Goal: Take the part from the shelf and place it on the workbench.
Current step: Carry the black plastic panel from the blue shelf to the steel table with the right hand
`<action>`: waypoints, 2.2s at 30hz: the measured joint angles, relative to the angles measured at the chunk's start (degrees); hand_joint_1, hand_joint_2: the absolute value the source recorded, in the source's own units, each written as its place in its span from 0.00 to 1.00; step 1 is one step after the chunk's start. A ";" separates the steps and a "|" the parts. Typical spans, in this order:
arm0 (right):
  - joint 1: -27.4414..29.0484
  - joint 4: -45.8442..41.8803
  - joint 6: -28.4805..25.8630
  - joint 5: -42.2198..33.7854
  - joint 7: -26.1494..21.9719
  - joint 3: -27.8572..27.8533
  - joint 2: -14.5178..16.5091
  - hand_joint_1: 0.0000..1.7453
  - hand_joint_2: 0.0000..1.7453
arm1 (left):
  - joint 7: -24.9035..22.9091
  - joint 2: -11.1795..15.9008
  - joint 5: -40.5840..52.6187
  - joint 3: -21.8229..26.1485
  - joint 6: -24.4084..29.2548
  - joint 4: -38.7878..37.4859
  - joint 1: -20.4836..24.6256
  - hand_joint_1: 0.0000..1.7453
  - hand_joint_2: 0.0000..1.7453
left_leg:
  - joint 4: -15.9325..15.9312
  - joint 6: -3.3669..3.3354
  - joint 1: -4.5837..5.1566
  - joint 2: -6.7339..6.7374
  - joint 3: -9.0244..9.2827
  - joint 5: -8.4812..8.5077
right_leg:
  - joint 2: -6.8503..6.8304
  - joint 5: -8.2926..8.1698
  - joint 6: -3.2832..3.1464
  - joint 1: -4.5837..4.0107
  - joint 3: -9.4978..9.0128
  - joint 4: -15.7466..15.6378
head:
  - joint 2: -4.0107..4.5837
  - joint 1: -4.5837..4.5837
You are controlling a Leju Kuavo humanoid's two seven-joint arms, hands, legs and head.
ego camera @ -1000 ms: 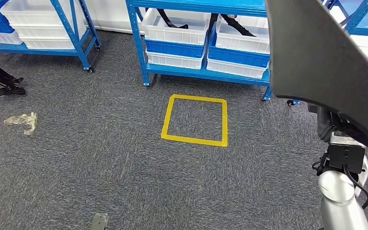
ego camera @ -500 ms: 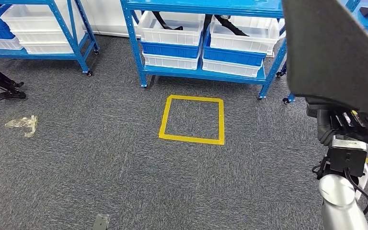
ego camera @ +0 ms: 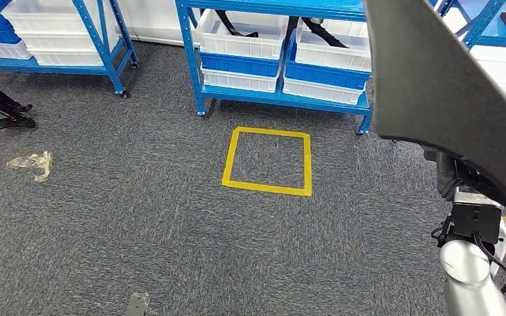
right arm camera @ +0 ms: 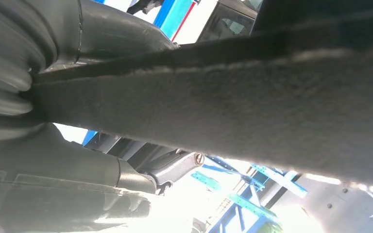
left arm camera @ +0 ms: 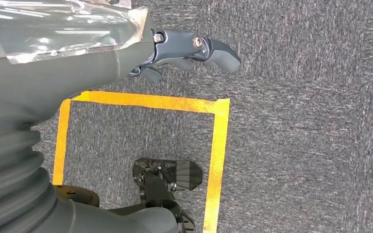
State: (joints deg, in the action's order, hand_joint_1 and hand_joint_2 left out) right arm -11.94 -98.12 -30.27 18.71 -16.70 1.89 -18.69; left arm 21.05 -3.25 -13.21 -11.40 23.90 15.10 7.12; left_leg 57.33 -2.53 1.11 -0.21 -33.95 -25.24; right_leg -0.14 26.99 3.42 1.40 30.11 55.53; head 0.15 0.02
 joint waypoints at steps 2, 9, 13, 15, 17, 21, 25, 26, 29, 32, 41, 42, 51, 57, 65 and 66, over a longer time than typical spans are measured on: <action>0.00 0.00 -0.01 0.00 0.00 0.01 0.00 1.00 1.00 | 0.00 0.02 -0.02 -0.01 0.02 0.00 0.00 0.00 1.00 | 0.05 -0.15 0.04 0.00 -0.05 0.00 | 0.00 -0.06 0.10 0.05 0.02 -0.02 | 0.00 0.00; 0.13 0.18 -0.01 -0.05 0.05 0.04 -0.56 1.00 1.00 | 0.15 -0.01 -0.16 -0.03 0.10 0.02 -0.07 0.00 1.00 | -0.92 -1.70 -0.44 -0.15 -0.28 1.11 | 0.06 6.79 -0.22 0.26 7.29 15.30 | 0.00 0.15; 0.37 0.48 -0.01 -0.15 0.07 0.08 -0.64 1.00 1.00 | 0.17 -0.10 -0.24 -0.09 0.10 0.02 -0.13 0.00 1.00 | -0.70 -1.13 -0.60 -0.92 -0.48 1.40 | 0.24 3.91 1.37 0.51 4.35 10.17 | 0.00 0.17; 0.36 0.54 0.00 -0.31 0.15 0.11 -0.82 1.00 1.00 | 0.21 -0.13 -0.27 -0.22 0.11 0.02 -0.09 0.00 1.00 | -0.32 -0.44 -0.49 -1.42 -0.80 1.45 | 0.73 1.63 1.52 0.49 0.88 3.17 | 0.00 0.16; 0.46 0.67 0.07 -0.58 0.38 0.22 -0.98 1.00 1.00 | 0.25 -0.11 -0.37 -0.36 0.13 0.02 -0.14 0.00 1.00 | -0.14 0.36 -0.33 -1.79 -1.23 1.69 | 0.90 1.16 0.56 0.16 0.24 1.59 | 0.00 0.07; 0.53 0.79 0.25 -0.97 0.63 0.46 -1.13 1.00 1.00 | 0.27 0.00 -0.50 -0.48 0.13 0.02 -0.25 0.00 1.00 | 2.79 1.61 -0.70 -1.20 -2.82 -0.21 | 0.14 0.46 -1.34 0.50 0.60 1.66 | 0.00 -0.16; 0.75 0.80 0.30 -0.99 0.64 0.55 -1.23 1.00 1.00 | 0.28 0.00 -0.49 -0.52 0.14 0.02 -0.30 0.00 1.00 | 16.20 2.46 -1.16 -0.36 -8.66 -6.45 | -0.85 0.32 -2.23 0.11 0.90 1.67 | 0.00 -0.35; 0.81 0.80 0.30 -0.99 0.64 0.58 -1.25 1.00 1.00 | 0.28 -0.01 -0.48 -0.53 0.14 0.02 -0.33 0.00 1.00 | 16.51 2.48 -1.23 -0.23 -8.63 -6.09 | -1.14 0.32 -2.23 0.02 0.89 1.68 | 0.00 -0.36; 0.84 0.81 0.30 -1.00 0.66 0.64 -1.32 1.00 1.00 | 0.28 0.01 -0.45 -0.54 0.14 0.04 -0.26 0.00 1.00 | 6.51 2.02 -1.18 1.34 -3.00 -1.53 | -2.03 0.37 -2.17 -0.18 0.69 1.70 | 0.00 -0.35; 0.84 0.79 0.30 -0.99 0.66 0.63 -1.51 1.00 1.00 | 0.25 0.02 -0.38 -0.54 0.14 0.14 -0.06 0.00 1.00 | 0.59 1.16 -0.57 2.52 -0.23 -0.30 | -2.96 0.47 -1.78 -0.74 0.86 1.75 | 0.00 -0.24; 1.48 0.93 0.30 -1.02 0.72 0.45 -2.14 1.00 1.00 | 0.17 -0.04 -0.32 -0.57 0.15 0.22 -0.05 0.00 1.00 | -0.22 -1.04 -0.65 -1.67 -0.72 0.99 | -0.17 7.54 -1.12 -0.45 9.14 18.81 | 0.00 0.01; 1.60 0.96 0.30 -1.02 0.72 0.45 -2.15 1.00 1.00 | 0.16 -0.05 -0.32 -0.56 0.15 0.22 -0.08 0.00 1.00 | -0.18 -0.99 -0.68 -2.27 -0.73 1.05 | -0.08 6.60 -0.64 -0.38 8.44 17.33 | 0.00 0.00; 1.59 0.95 0.30 -1.01 0.73 0.46 -2.25 1.00 1.00 | 0.15 0.09 -0.32 -0.56 0.15 0.22 -0.26 0.00 1.00 | 1.96 1.35 -0.66 -3.60 -2.45 0.36 | 0.46 0.40 -1.72 0.10 1.14 2.13 | 0.00 -0.20; 1.62 0.95 0.30 -1.03 0.73 0.47 -2.21 1.00 1.00 | 0.15 0.07 -0.32 -0.58 0.15 0.22 -0.27 0.00 1.00 | 16.92 2.53 -1.43 -0.16 -9.17 -5.98 | -2.75 0.39 -2.66 -0.17 1.22 2.10 | 0.00 -0.57; 1.41 0.95 0.29 -1.01 0.72 0.40 -2.28 1.00 1.00 | 0.14 0.08 -0.30 -0.60 0.19 0.27 -0.02 0.00 1.00 | 0.73 0.77 -0.62 2.19 -0.95 0.23 | -6.53 1.21 -1.06 -0.84 0.80 2.29 | 0.00 -0.27; 1.40 0.96 0.27 -1.00 0.72 0.40 -2.26 1.00 1.00 | 0.13 0.09 -0.28 -0.60 0.21 0.27 -0.02 0.00 1.00 | 0.47 0.35 -0.66 1.54 -0.87 0.46 | -5.75 1.83 -0.85 -0.75 1.10 3.15 | 0.00 -0.26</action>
State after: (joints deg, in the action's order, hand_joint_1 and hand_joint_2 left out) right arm -10.55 -97.16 -30.00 17.71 -15.98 2.29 -20.95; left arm 21.17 -3.16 -13.49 -12.00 24.11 15.38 7.10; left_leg 57.80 -2.18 0.45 1.32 -34.81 -24.78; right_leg -5.89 28.83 2.57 0.65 31.21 58.68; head 0.15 -0.24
